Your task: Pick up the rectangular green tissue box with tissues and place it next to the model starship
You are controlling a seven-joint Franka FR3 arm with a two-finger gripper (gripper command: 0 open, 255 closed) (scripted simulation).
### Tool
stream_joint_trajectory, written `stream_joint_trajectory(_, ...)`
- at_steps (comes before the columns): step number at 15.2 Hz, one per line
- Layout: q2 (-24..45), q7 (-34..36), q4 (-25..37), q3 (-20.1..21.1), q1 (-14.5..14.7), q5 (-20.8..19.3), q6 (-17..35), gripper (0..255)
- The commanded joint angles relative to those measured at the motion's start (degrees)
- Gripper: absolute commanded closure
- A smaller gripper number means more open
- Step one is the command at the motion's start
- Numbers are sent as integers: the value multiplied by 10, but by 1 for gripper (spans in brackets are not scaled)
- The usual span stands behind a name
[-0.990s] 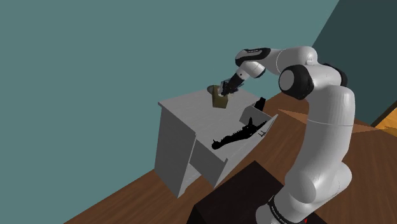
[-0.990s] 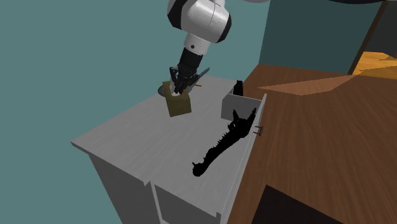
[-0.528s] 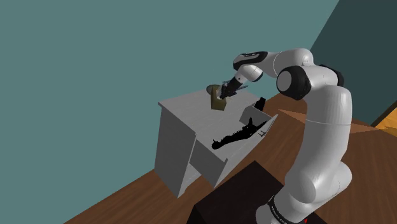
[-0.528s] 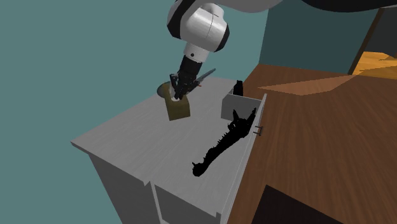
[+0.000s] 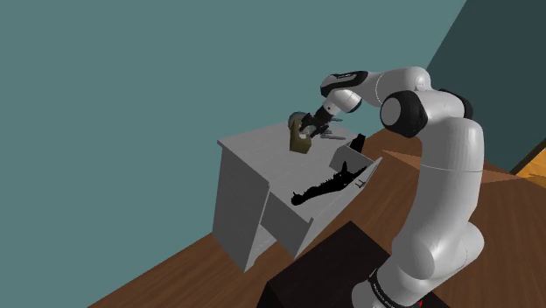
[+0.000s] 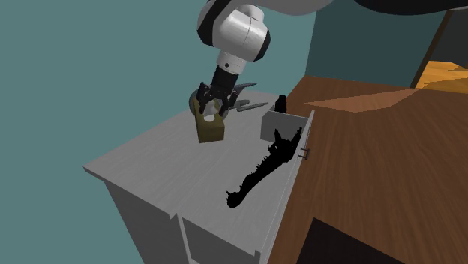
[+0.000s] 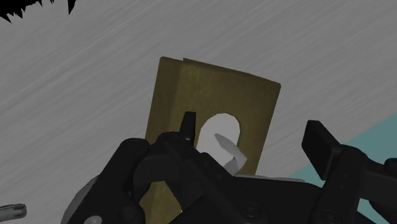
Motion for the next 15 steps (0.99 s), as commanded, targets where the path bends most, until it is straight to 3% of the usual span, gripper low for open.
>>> stream_joint_trajectory(1,0,0,0,0,0,0,0,0)
stream_joint_trajectory(3,0,0,0,0,0,0,0,0)
stream_joint_trajectory(7,-34,10,15,-12,-9,-18,-50,0)
stream_joint_trajectory(15,-34,10,15,-12,-9,-18,-50,0)
